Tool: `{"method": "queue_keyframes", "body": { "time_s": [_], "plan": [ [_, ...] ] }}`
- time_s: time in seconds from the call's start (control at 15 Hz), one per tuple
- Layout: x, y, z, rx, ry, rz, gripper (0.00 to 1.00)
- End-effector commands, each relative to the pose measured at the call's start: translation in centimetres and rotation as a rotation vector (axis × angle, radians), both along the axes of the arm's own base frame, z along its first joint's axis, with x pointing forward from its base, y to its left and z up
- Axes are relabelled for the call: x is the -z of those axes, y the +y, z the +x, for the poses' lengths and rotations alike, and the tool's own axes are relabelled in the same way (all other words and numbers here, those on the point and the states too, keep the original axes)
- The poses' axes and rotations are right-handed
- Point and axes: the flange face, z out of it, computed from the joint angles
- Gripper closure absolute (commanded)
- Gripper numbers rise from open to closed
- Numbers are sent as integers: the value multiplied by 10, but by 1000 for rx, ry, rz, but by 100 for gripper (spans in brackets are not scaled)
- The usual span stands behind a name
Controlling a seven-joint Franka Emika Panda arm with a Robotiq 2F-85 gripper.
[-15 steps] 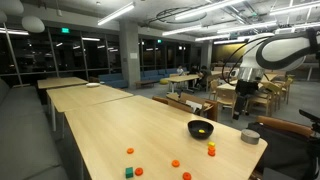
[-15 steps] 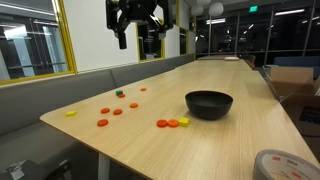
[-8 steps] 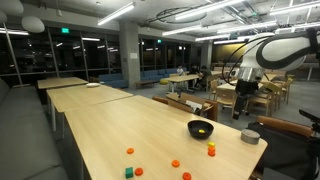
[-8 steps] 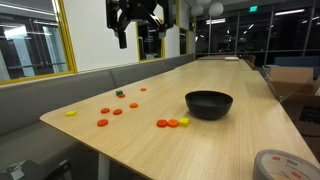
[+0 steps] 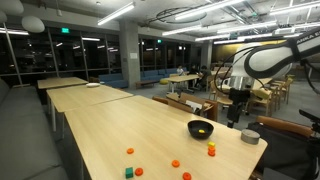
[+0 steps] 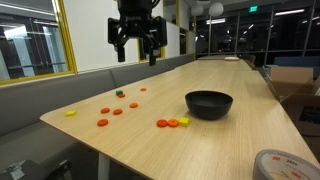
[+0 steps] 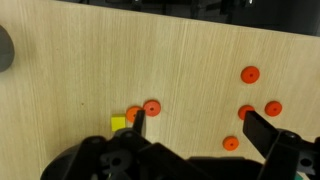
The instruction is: Put the orange circles into the bowl.
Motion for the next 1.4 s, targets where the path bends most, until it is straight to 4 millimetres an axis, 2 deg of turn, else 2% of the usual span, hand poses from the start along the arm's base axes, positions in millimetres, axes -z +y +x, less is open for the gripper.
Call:
{"method": "queue_keyframes", "body": {
  "time_s": [0.0,0.27,0.47,0.6,0.87,1.33],
  "plan": [
    [35,29,43,135,58,3,0],
    [93,54,86,362,108,2,0],
    [132,57,108,521,140,18,0],
    [151,54,115,628,160,32,0],
    [171,60,105,837,178,67,0],
    [177,81,92,1202,170,68,0]
  ]
}}
